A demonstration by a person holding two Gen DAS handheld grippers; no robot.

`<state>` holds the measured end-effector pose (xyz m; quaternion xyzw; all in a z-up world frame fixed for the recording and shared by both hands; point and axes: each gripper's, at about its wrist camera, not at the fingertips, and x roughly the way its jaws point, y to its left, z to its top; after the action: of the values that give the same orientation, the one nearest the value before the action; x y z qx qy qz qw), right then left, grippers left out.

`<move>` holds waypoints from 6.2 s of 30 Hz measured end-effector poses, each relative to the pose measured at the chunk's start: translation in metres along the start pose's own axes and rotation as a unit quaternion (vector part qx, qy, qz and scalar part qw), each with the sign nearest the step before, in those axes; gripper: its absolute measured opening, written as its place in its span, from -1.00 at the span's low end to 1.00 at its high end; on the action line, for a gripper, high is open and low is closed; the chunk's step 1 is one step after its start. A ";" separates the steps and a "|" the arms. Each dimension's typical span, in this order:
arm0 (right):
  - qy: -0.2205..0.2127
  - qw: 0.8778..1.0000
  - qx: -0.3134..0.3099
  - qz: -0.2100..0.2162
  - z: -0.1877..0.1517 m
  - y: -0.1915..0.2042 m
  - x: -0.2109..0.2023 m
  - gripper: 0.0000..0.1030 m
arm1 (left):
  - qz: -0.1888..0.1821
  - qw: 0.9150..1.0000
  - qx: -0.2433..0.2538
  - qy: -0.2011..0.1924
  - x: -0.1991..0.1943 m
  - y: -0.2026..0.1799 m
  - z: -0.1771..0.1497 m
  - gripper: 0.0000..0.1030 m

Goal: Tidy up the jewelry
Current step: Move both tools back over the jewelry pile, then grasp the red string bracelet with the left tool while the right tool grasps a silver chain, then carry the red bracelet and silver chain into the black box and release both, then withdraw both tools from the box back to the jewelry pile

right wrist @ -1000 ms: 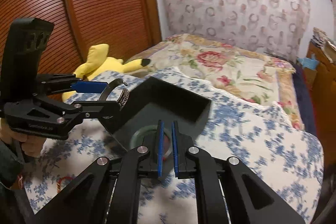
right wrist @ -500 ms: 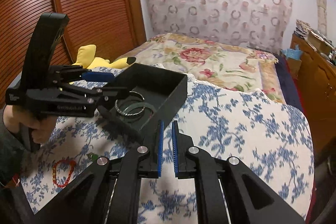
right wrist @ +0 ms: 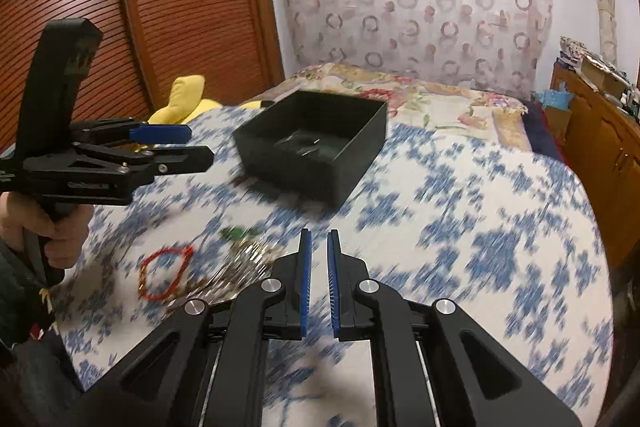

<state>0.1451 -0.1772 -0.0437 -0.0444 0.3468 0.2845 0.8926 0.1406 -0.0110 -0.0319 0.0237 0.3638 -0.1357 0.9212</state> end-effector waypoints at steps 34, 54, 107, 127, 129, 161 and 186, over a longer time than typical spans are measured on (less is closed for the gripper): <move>0.037 0.998 0.015 0.049 -0.002 0.036 0.029 -0.68 | 0.016 0.998 -0.061 0.014 -0.036 0.027 -0.100 0.76; -0.086 0.995 0.025 0.048 0.018 0.021 -0.021 -0.78 | -0.008 0.997 -0.034 0.062 -0.013 0.009 -0.095 -0.45; -0.086 0.996 0.004 -0.005 0.137 -0.012 0.063 -0.78 | 0.001 0.998 -0.028 -0.064 -0.018 0.027 0.032 -0.97; -0.026 0.999 0.025 -0.011 0.129 -0.029 0.115 -0.73 | 0.006 0.998 -0.042 -0.047 0.023 0.038 0.059 -0.97; -0.029 0.999 0.025 -0.011 0.129 -0.032 0.108 -0.73 | 0.005 0.998 -0.041 -0.045 0.027 0.037 0.061 -0.97; -0.045 0.999 0.003 -0.018 0.054 -0.021 0.016 -0.52 | 0.034 0.998 -0.018 -0.050 0.030 0.016 0.053 0.61; -0.025 0.999 0.004 -0.019 -0.010 0.008 -0.026 -0.11 | 0.019 0.998 -0.008 -0.067 -0.027 -0.005 -0.009 0.85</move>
<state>0.1189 -0.1862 -0.0336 -0.0404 0.3248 0.2668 0.9065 0.1142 -0.0079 -0.0200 0.0136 0.3020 -0.1166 0.9460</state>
